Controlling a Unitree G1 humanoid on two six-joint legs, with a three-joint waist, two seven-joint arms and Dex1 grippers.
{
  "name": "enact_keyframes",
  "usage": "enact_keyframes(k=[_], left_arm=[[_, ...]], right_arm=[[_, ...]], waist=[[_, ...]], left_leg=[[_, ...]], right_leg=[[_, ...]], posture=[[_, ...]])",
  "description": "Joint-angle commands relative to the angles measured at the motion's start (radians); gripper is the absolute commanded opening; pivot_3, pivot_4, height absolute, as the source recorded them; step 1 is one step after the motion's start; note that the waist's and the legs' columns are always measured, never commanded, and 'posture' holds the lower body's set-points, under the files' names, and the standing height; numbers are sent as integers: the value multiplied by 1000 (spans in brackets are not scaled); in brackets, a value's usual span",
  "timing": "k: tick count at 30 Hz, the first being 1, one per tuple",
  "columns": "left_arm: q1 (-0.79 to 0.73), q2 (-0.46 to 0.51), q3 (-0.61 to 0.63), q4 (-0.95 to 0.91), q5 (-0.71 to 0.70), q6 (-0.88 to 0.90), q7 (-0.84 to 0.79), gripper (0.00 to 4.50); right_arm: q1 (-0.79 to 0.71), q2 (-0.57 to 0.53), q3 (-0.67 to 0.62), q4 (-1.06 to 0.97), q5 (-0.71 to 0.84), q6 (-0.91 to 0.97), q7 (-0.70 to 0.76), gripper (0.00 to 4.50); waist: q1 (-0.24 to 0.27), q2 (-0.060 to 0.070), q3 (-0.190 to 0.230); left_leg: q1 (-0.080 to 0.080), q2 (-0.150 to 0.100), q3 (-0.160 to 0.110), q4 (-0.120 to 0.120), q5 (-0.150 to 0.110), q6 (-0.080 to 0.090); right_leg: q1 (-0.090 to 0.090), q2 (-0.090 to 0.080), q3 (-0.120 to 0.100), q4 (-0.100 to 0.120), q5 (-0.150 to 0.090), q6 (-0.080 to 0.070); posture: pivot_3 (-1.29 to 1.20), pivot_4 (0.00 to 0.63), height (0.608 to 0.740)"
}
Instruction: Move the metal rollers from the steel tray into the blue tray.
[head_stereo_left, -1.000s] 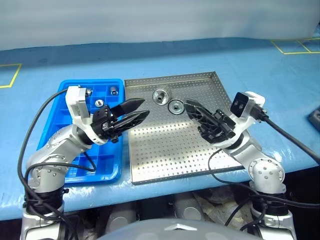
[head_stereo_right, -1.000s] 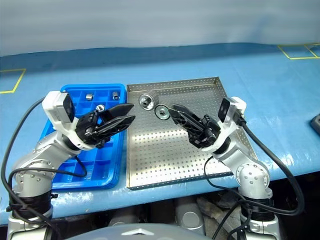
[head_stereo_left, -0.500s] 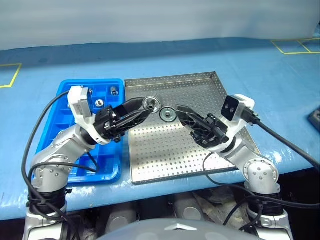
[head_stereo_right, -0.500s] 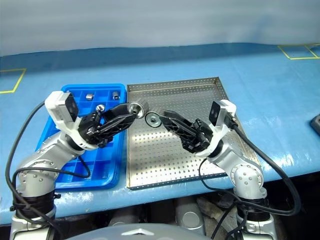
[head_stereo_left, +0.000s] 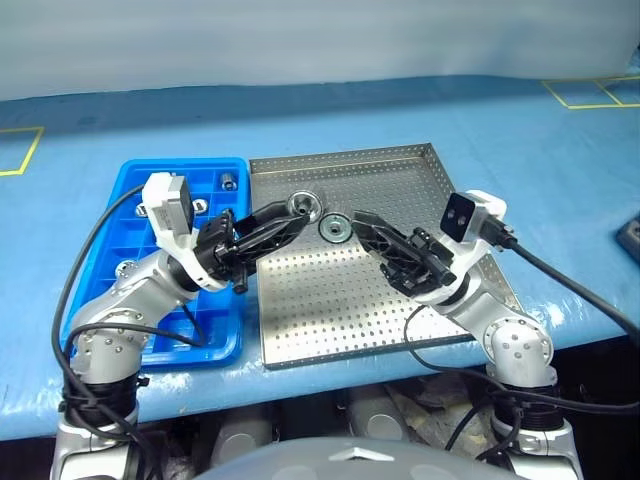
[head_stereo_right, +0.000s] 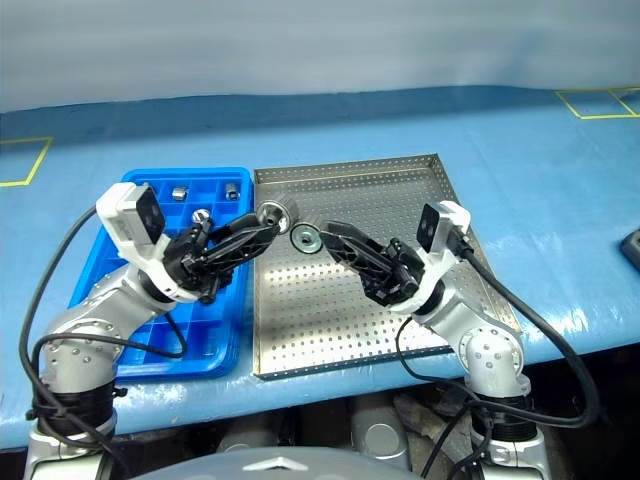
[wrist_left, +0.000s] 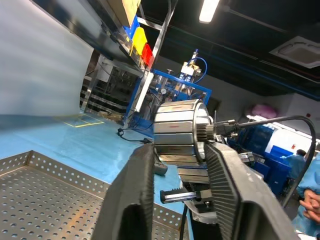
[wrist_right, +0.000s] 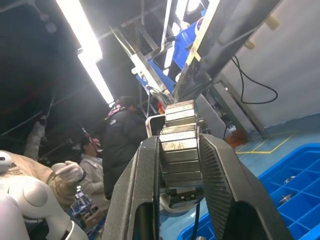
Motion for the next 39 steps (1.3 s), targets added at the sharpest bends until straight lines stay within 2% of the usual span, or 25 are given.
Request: enact_keyframes(k=[1, 11, 13, 19, 21, 34, 39], left_arm=[[-16, -2, 12, -15, -1, -18, 21, 983], [-24, -15, 23, -1, 3, -25, 71, 983], [-29, -20, 31, 13, 1, -17, 114, 983], [-14, -20, 16, 2, 9, -5, 153, 983], [-10, -22, 11, -1, 9, -2, 161, 983], [-4, -26, 1, -7, 23, -3, 169, 983], [0, -24, 20, -11, 18, -5, 174, 983]], right_arm=[[-8, 5, 11, -26, 6, 6, 21, 804], [-9, 3, 7, -17, -20, -6, 23, 804], [-12, -16, 10, -20, -93, -37, 18, 804], [-21, -160, 108, -67, -472, -174, 4, 804], [-26, -190, 121, -81, -542, -205, -5, 804], [-41, -173, 131, -80, -635, -243, -72, 804], [-48, -205, 156, -76, -729, -245, -100, 804]], waist=[[0, 0, 0], [0, 0, 0], [1, 0, 0], [0, 0, 0], [1, 0, 0], [3, 0, 0], [3, 0, 0]], left_leg=[[0, 0, 0, 0, 0, 0], [0, 0, 0, 0, 0, 0], [0, 0, 0, 0, 0, 0], [0, 0, 0, 0, 1, -2], [0, 0, 0, 0, 1, -2], [0, 0, 0, 0, 1, -2], [0, -1, 0, 0, 1, -2]], right_leg=[[0, 0, 0, 0, 0, 0], [0, 0, 0, 0, 0, 0], [0, 0, 0, 0, 0, 0], [0, 0, 0, 0, -2, 3], [-1, 0, 0, 0, -1, 2], [0, 0, 0, 0, -1, 1], [0, 0, 0, 0, -1, 0]], posture=[[-208, 150, 740], [-208, 150, 740], [-204, 150, 740], [-206, 150, 740], [-208, 150, 740], [-211, 150, 740], [-210, 150, 740]])
